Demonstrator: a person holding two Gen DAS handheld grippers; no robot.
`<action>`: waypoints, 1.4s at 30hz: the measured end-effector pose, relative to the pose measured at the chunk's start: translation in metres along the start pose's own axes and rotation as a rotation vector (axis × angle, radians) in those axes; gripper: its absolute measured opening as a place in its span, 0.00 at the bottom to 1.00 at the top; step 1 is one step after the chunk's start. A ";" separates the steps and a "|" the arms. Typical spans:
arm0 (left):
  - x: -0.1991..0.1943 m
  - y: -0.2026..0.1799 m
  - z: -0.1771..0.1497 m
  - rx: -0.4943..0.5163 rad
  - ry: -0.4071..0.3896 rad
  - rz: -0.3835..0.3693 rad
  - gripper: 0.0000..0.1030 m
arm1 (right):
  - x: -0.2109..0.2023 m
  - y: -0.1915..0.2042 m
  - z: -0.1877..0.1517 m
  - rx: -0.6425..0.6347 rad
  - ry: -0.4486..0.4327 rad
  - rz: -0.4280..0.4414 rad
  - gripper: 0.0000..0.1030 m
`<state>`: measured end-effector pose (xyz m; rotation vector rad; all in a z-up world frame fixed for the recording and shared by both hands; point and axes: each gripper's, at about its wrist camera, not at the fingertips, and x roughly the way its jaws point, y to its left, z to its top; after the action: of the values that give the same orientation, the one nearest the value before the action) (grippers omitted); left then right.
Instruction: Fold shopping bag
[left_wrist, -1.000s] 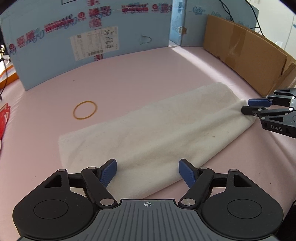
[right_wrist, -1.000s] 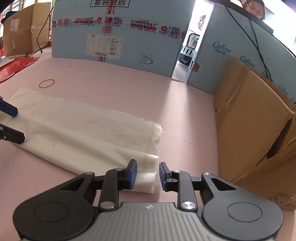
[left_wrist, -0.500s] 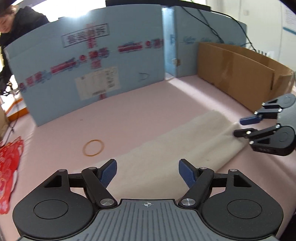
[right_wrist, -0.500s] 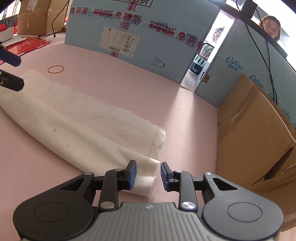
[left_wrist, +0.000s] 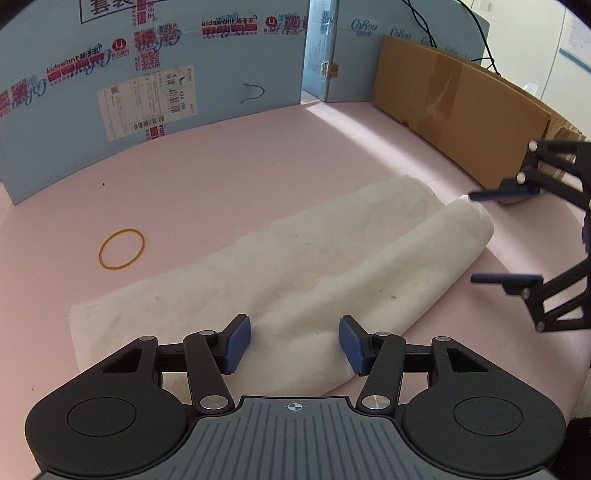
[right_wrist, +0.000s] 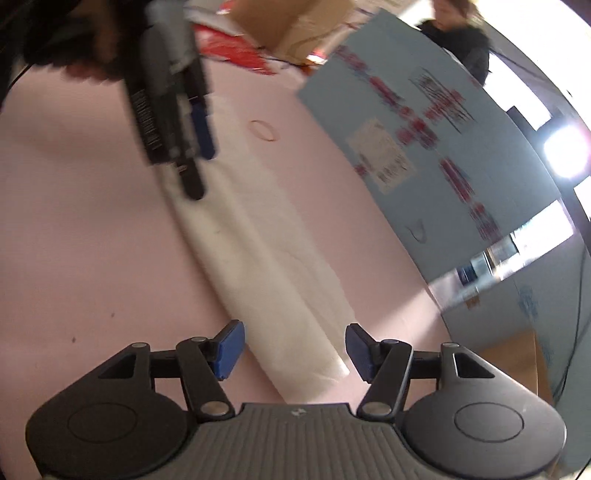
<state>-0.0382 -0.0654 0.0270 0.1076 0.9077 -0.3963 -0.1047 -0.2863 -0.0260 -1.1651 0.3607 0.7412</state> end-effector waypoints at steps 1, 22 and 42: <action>0.000 0.000 0.000 0.003 0.002 0.003 0.51 | 0.004 0.006 0.003 -0.060 -0.008 0.007 0.44; -0.013 0.006 0.003 0.476 0.134 -0.078 0.70 | 0.059 -0.066 0.061 0.065 -0.004 0.437 0.18; 0.012 0.142 0.009 -0.211 0.344 -0.594 0.19 | 0.114 -0.139 0.003 1.017 0.218 0.940 0.17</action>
<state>0.0291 0.0598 0.0128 -0.3054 1.3146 -0.8459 0.0724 -0.2731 0.0020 -0.0392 1.3380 1.0298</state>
